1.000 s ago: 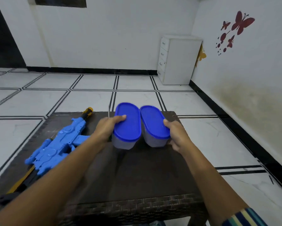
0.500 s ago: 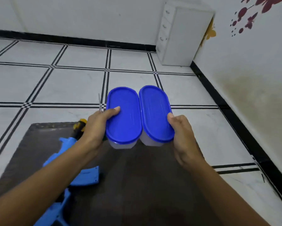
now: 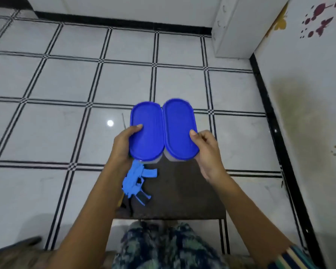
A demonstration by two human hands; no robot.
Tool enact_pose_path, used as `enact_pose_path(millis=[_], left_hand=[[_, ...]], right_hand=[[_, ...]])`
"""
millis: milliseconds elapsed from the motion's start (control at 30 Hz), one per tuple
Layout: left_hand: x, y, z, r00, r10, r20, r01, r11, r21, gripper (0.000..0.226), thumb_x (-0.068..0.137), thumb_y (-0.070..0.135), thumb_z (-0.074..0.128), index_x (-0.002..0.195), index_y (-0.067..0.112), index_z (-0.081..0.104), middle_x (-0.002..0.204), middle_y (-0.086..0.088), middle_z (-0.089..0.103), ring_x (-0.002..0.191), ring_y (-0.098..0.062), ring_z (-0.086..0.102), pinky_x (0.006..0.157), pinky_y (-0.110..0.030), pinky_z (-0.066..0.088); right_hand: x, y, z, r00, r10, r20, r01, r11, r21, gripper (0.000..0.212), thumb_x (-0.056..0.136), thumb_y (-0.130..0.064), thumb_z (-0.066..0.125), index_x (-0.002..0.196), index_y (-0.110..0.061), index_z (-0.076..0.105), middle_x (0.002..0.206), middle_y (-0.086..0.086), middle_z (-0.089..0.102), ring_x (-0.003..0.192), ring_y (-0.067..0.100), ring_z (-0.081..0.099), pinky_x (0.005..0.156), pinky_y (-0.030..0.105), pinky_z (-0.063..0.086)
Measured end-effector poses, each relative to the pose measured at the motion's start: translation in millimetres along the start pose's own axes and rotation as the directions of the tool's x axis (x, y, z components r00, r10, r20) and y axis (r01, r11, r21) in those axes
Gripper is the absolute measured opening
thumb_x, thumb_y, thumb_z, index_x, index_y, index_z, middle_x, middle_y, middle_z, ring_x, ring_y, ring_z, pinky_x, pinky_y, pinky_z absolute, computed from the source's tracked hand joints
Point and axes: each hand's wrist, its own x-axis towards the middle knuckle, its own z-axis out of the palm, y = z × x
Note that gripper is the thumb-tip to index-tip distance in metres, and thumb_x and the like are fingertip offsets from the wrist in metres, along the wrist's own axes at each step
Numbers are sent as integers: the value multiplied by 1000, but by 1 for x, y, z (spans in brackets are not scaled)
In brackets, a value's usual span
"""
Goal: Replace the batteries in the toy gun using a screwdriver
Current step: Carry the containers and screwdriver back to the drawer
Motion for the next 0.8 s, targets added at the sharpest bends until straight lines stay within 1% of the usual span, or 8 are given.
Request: enact_pose_path(millis=[100,167,300,367,433,667,733,800], left_hand=[[-32,33,-5,1000,1,-6,-1,999,-47,43,81,23,68,119,4,62,108,-14,70,87,-29,71,65,-36,58],[-45,55,-25,999,13,-42,-15,998,-58,41,84,22,66,121,3,61,108,-15,70,85,-28,71,61,-33,57],[-35,97,-78,992,68,-106,-71,997,-24,46,82,25,68,124,6,60,117,-15,68,97,-31,68,67,-34,57],[-22,118,-109,990,91,-105,-95,995,-31,44,81,26,69,120,7,63,116,-15,68,98,-31,67,70,-35,56],[-8,142,-139,986,125,-110,-128,991,-22,53,74,29,74,120,6,63,118,-16,68,103,-34,66,77,-38,55],[34,257,-258,992,125,-26,-121,985,122,74,65,36,79,125,0,56,116,-15,68,105,-34,66,84,-46,53],[44,300,-290,988,144,-58,-132,974,182,65,64,36,80,111,-3,58,110,-14,70,101,-34,68,85,-48,53],[58,340,-314,985,161,-56,-144,961,235,46,64,35,80,92,7,57,106,-14,71,97,-32,69,82,-46,53]], right_hand=[[-7,-27,25,997,45,56,-49,996,74,29,93,-25,65,75,-15,45,89,12,49,89,25,54,66,37,41],[-7,-36,52,990,59,129,-71,993,92,28,95,-21,62,75,-15,45,90,13,52,91,25,58,67,36,44],[3,-43,115,974,34,224,-49,997,64,26,96,-21,61,78,-13,44,90,13,50,91,25,56,65,33,44],[10,-39,154,971,30,235,-50,996,80,23,95,-19,61,81,-10,45,90,12,49,91,25,56,64,33,43],[16,-35,193,971,20,236,-46,993,108,24,95,-19,63,80,-11,45,90,13,49,90,25,55,66,35,42],[15,-31,356,994,17,104,-45,961,271,21,91,-12,66,78,-12,48,86,10,58,88,21,63,66,29,53],[14,-35,402,993,47,109,-80,942,327,19,84,-12,73,90,-11,55,97,8,66,97,24,67,69,33,57],[21,-39,441,987,77,138,-122,928,353,46,76,-13,79,116,-15,57,118,8,68,109,28,67,84,45,57]])
